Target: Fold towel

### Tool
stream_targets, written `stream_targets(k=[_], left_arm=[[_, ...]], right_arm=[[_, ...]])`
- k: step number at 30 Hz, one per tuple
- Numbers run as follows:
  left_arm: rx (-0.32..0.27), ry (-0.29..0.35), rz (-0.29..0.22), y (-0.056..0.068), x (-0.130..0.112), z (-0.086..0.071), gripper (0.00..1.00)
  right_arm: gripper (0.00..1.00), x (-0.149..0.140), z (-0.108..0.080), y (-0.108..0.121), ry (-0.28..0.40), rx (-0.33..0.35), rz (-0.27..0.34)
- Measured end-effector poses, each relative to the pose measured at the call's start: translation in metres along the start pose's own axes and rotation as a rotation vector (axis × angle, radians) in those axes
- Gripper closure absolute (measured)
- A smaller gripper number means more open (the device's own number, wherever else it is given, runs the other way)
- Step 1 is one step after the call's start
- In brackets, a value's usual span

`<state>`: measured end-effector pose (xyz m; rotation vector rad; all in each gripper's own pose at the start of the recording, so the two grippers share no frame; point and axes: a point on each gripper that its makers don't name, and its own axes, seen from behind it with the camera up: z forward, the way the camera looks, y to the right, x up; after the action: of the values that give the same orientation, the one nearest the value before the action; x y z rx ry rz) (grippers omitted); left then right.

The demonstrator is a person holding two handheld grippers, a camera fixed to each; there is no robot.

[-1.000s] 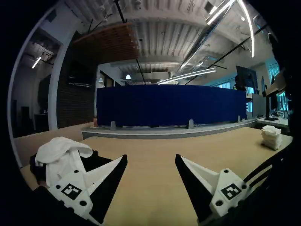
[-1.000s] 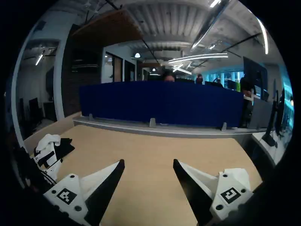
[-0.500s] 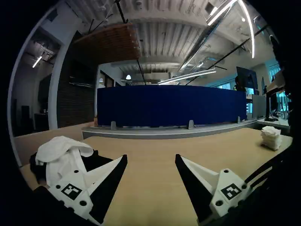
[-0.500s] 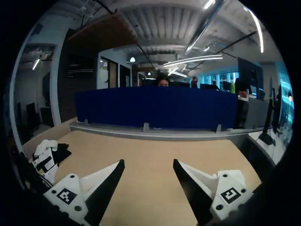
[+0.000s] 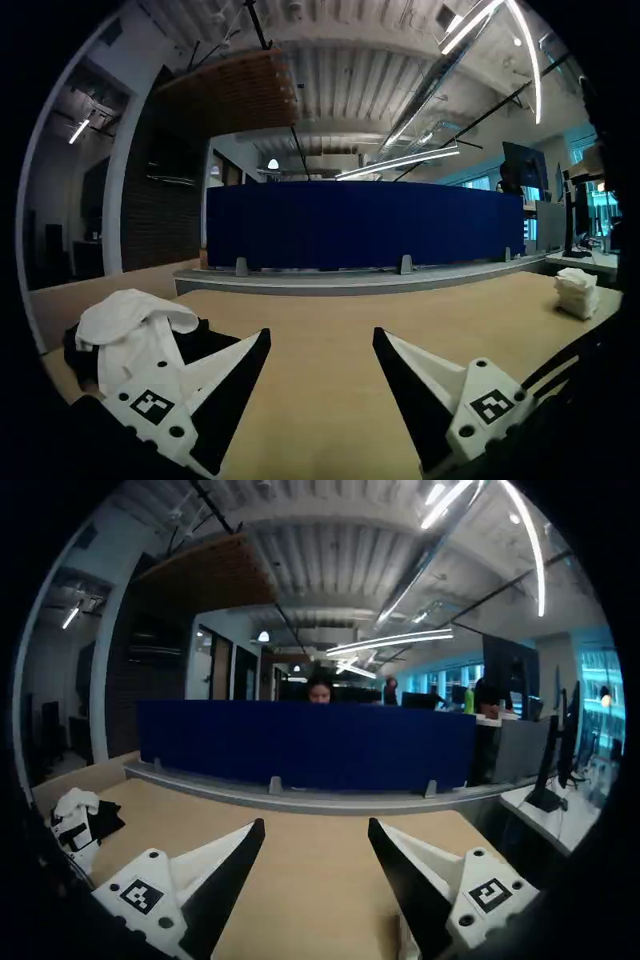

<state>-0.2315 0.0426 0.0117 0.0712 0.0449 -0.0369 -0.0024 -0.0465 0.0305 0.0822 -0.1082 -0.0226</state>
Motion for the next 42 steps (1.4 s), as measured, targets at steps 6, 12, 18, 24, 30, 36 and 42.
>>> stream_targets(k=[6,12,18,24,30,36,42], left_arm=[[0.0,0.0,0.0,0.0,0.0,-0.002,0.05],[0.0,0.0,0.0,-0.001,0.0,-0.003,0.05],[0.0,0.001,0.0,-0.003,0.0,-0.003,0.05],[0.0,0.001,0.001,-0.005,0.0,-0.003,0.05],[0.0,0.001,0.001,-0.007,0.0,-0.004,0.05],[0.0,0.001,0.001,-0.008,0.001,-0.004,0.06],[0.0,0.001,0.002,-0.01,0.001,-0.005,0.06]], right_arm=[[0.0,-0.012,-0.004,0.022,0.039,-0.026,-0.007],[0.0,-0.045,-0.005,0.038,0.034,-0.025,-0.008],[0.0,-0.082,-0.003,0.049,0.037,-0.021,-0.001],[0.0,-0.114,0.003,0.056,0.056,-0.02,0.032],[0.0,-0.147,0.011,0.06,0.047,-0.032,0.07],[0.0,-0.171,0.013,0.059,0.024,-0.04,0.08],[0.0,-0.175,0.012,0.055,0.037,-0.035,0.083]])
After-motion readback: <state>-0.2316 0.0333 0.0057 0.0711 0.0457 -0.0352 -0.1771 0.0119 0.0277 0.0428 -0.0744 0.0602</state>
